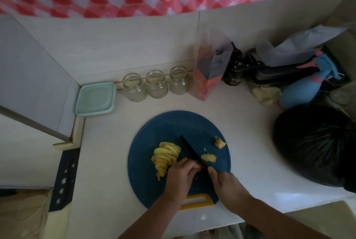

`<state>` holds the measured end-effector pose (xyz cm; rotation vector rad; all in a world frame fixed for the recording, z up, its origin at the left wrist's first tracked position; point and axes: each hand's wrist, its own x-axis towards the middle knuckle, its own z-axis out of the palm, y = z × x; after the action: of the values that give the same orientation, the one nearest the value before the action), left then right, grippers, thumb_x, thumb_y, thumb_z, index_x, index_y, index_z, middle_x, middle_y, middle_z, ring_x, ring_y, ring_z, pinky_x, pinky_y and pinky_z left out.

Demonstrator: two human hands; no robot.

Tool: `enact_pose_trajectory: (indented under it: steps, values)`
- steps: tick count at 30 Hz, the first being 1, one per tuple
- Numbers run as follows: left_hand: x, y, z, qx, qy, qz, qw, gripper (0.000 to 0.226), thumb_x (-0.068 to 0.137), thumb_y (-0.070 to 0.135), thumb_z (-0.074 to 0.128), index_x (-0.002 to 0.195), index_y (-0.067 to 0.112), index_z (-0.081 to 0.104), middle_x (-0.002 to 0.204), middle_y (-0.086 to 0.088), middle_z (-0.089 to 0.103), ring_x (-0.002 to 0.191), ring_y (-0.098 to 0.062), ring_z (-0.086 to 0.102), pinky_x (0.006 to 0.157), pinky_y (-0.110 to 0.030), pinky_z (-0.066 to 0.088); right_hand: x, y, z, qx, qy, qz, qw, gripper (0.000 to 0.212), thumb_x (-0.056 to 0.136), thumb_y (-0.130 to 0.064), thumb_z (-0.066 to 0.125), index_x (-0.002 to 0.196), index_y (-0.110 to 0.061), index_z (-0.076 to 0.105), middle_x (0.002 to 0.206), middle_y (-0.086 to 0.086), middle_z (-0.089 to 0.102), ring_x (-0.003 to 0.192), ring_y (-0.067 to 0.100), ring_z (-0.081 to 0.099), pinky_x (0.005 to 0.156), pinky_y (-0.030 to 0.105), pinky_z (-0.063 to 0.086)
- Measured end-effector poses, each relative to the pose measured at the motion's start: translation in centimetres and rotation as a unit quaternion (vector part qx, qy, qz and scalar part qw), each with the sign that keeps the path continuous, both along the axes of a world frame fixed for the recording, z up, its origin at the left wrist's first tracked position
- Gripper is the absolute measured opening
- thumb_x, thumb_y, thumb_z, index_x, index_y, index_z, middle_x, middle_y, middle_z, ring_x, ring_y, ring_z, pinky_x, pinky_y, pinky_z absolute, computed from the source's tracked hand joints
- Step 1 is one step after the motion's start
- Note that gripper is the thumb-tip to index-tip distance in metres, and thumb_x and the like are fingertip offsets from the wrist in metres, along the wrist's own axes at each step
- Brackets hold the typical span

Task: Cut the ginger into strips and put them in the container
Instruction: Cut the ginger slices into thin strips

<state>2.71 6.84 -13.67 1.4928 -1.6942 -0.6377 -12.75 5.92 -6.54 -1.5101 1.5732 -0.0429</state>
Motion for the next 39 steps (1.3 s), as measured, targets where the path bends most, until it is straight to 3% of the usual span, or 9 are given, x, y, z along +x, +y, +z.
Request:
enact_pose_trajectory:
  steps: [5,11,14,17,20,24,29,32,39]
  values:
    - [0.1,-0.1,0.1,-0.004,0.014,-0.004,1.000,0.010,0.085,0.028,0.058,0.094,0.026,0.059,0.086,0.009,0.068,0.080,0.002,0.064,0.068,-0.010,0.051,0.4,-1.0,-0.4,0.023,-0.019,-0.046,0.998,0.051,0.100,-0.049,0.025,0.066,-0.016,0.047,0.063,0.002,0.051,0.055,0.011,0.049,0.059,0.025,0.042]
    - [0.3,-0.1,0.4,-0.010,-0.004,-0.013,1.000,0.006,0.085,0.030,0.056,0.088,0.026,0.059,0.084,0.004,0.064,0.076,-0.002,0.063,0.066,-0.015,0.051,-0.2,-1.9,-0.1,0.119,-0.048,-0.087,0.988,0.054,0.095,-0.059,0.026,0.077,-0.013,0.047,0.065,0.008,0.048,0.043,0.016,0.045,0.040,0.027,0.040]
    - [0.3,0.0,0.4,-0.005,-0.021,-0.022,1.000,0.012,0.086,0.030,0.054,0.086,0.022,0.062,0.085,0.003,0.061,0.077,-0.004,0.061,0.068,-0.019,0.051,-0.3,-2.7,1.0,0.150,-0.048,-0.053,0.986,0.042,0.100,-0.052,0.025,0.072,-0.024,0.038,0.059,0.003,0.040,0.037,0.014,0.036,0.041,0.030,0.042]
    - [0.2,0.0,0.6,0.001,-0.028,-0.018,0.999,0.014,0.085,0.027,0.057,0.082,0.016,0.064,0.084,0.002,0.060,0.076,-0.003,0.058,0.069,-0.015,0.048,-0.9,-3.3,1.9,0.161,-0.072,-0.080,0.981,0.056,0.094,-0.063,0.027,0.068,-0.015,0.039,0.050,0.001,0.037,0.035,0.013,0.031,0.038,0.020,0.031]
    - [0.2,-0.1,0.7,0.009,-0.035,-0.021,0.999,0.003,0.082,0.015,0.067,0.080,0.015,0.064,0.084,0.002,0.061,0.076,-0.004,0.058,0.068,-0.014,0.047,-1.4,-3.1,2.5,0.152,-0.074,-0.074,0.983,0.058,0.092,-0.065,0.028,0.071,-0.013,0.040,0.052,0.003,0.039,0.036,0.013,0.032,0.039,0.020,0.030]
    - [0.3,-0.1,0.7,0.015,-0.038,-0.019,0.999,0.012,0.079,0.006,0.072,0.078,0.014,0.063,0.081,0.003,0.062,0.075,-0.003,0.058,0.066,-0.006,0.043,-1.4,-1.9,3.0,0.128,-0.058,-0.070,0.988,0.058,0.093,-0.065,0.027,0.073,-0.012,0.042,0.054,0.004,0.041,0.035,0.013,0.034,0.038,0.019,0.031]
    - [0.2,0.0,0.5,0.028,-0.034,-0.007,0.999,0.012,0.079,0.007,0.072,0.080,0.014,0.062,0.082,0.003,0.064,0.075,-0.002,0.060,0.067,-0.011,0.047,-1.0,-0.7,2.8,0.089,-0.047,-0.064,0.993,0.057,0.095,-0.060,0.027,0.077,-0.009,0.044,0.058,0.005,0.043,0.033,0.012,0.036,0.036,0.021,0.035]
    - [0.2,0.0,0.7,0.027,-0.038,-0.005,0.999,0.014,0.078,0.007,0.073,0.076,0.013,0.060,0.079,0.007,0.062,0.075,0.000,0.057,0.066,-0.003,0.041,-0.8,-0.5,2.4,0.086,-0.036,-0.060,0.994,0.058,0.095,-0.061,0.026,0.078,-0.008,0.045,0.060,0.008,0.044,0.034,0.014,0.037,0.037,0.023,0.037]
    - [0.0,0.2,0.6,0.016,-0.027,-0.008,0.999,0.016,0.081,0.006,0.069,0.087,0.018,0.060,0.083,0.006,0.065,0.077,-0.001,0.060,0.067,-0.012,0.049,-0.8,-0.1,2.5,0.026,0.002,0.025,0.999,0.044,0.101,-0.048,0.024,0.065,-0.026,0.035,0.061,0.004,0.039,0.047,0.013,0.038,0.050,0.029,0.037]
